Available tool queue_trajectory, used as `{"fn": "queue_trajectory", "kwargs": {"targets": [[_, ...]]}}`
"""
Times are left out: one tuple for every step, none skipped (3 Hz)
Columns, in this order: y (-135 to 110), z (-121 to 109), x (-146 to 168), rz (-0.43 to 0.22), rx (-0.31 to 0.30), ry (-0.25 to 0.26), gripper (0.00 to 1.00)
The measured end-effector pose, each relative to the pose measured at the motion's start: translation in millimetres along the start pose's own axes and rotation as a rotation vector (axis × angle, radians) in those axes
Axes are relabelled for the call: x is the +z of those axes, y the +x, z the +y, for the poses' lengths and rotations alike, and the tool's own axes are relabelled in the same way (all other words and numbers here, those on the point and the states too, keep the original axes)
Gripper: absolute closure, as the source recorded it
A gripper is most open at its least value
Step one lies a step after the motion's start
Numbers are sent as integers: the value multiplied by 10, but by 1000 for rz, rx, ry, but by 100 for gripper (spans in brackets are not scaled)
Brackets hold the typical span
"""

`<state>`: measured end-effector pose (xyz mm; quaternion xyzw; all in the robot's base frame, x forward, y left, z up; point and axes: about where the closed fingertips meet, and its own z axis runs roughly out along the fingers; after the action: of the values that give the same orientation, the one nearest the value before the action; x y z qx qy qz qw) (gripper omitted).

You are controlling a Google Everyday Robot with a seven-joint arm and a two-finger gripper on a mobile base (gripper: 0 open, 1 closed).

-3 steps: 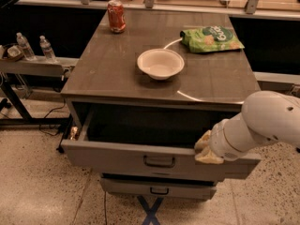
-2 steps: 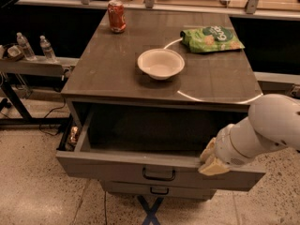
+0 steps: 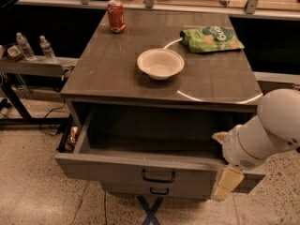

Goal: Open top drawer

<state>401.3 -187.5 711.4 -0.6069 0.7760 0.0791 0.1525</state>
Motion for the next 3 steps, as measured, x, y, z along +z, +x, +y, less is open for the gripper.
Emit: {"fn": "queue_trajectory", "kwargs": {"targets": [[-126, -86, -206, 3, -19, 24, 14], [-415, -297, -346, -33, -42, 65, 45], [-573, -400, -325, -61, -52, 79, 69]]}}
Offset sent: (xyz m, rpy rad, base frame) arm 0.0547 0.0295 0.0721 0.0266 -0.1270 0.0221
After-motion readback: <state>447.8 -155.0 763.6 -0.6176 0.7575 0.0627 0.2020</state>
